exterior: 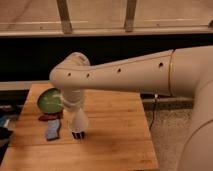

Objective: Place the ceramic cup over the eraser

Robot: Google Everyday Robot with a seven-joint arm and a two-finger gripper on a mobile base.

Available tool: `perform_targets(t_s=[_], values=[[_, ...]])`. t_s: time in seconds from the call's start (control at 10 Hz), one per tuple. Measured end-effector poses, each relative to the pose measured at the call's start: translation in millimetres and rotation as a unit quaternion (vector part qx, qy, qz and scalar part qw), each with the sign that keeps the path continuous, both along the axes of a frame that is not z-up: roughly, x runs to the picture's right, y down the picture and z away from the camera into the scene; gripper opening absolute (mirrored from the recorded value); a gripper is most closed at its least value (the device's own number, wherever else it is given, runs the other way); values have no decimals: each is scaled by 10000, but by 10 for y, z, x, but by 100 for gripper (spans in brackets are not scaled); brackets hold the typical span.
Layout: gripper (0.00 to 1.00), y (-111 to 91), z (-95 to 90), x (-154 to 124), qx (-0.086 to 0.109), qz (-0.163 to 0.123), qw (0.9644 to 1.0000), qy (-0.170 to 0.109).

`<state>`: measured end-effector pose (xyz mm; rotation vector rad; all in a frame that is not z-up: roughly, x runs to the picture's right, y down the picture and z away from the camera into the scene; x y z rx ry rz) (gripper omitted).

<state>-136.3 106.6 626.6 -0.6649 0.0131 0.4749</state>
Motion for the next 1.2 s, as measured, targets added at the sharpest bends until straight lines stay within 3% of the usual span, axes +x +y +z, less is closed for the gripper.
perform_targets(t_s=[0.7, 1.2], values=[[77, 0, 0, 0, 0, 0, 10000, 0], [80, 4, 4, 0, -7, 1, 10000, 1]])
